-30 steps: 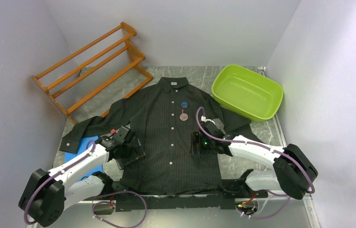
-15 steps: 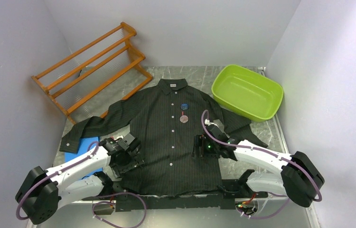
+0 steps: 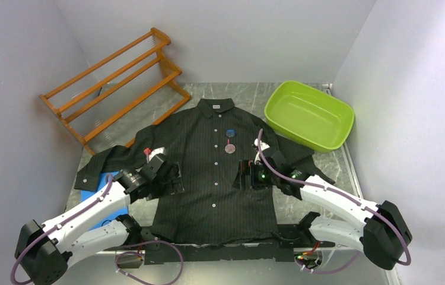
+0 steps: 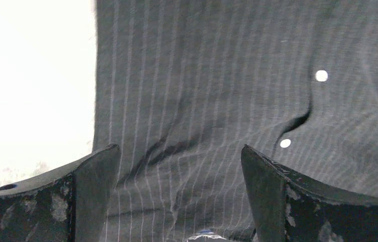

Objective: Pin the brooch onto the clothing
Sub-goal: Flatten out the clothes at the center of the board, then reset both arms

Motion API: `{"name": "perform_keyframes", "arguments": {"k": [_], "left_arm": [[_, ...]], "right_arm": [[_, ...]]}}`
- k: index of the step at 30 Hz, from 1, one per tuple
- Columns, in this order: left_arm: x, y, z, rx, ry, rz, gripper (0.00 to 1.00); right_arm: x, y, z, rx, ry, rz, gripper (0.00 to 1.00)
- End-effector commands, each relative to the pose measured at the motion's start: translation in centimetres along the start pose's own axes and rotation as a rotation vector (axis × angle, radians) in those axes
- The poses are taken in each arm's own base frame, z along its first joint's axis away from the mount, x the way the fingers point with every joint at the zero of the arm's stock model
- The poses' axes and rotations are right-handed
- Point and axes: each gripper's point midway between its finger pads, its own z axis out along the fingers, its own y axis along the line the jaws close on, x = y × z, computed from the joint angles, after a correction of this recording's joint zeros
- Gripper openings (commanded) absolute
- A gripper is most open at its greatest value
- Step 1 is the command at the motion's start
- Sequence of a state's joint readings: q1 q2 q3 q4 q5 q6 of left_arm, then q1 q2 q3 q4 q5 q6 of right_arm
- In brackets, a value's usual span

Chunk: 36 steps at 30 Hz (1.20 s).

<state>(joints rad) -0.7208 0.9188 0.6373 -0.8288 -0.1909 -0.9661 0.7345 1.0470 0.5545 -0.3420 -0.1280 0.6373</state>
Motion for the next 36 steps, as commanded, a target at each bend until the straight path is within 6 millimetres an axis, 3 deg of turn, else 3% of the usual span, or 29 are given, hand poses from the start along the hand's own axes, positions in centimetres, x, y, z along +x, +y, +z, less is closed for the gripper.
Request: {"name": "perform_keyframes", "arguments": {"k": [1,6,11,16,22,30,36], "left_arm": [[-4.5,-5.1,-1.9,0.207,-0.142,0.143,0.95],[-7.0,-8.0,-2.5,0.340,-0.195,0.180,0.95],[-9.5,-8.6,-2.5,0.431,-0.253,0.150,0.95],[-11.7,-7.0,-2.3,0.439,-0.342,0.107,0.95],[-14.3,-5.5,-3.6,0.516,-0.537,0.031,0.95],[-16.8,-0.6,-3.8,0.375,-0.688,-0.027,0.95],[-17.7,2.8,-2.6,0.264,-0.710,-0.174,0.95]], "right_arm": [[-5.5,4.6,-0.8,-0.223,-0.139,-0.041,1.00],[-8.5,4.0,-1.0,-0.287,-0.161,0.005,1.00],[-11.3,0.9,-2.2,-0.271,-0.235,0.054,1.00],[-13.0,-3.0,-3.9,-0.230,-0.313,0.104,1.00],[-14.7,-8.1,-6.4,-0.177,-0.423,0.185,1.00],[-15.9,-11.4,-8.4,-0.033,-0.535,0.176,1.00],[-14.8,-13.5,-8.1,0.073,-0.547,0.224,0.99]]}}
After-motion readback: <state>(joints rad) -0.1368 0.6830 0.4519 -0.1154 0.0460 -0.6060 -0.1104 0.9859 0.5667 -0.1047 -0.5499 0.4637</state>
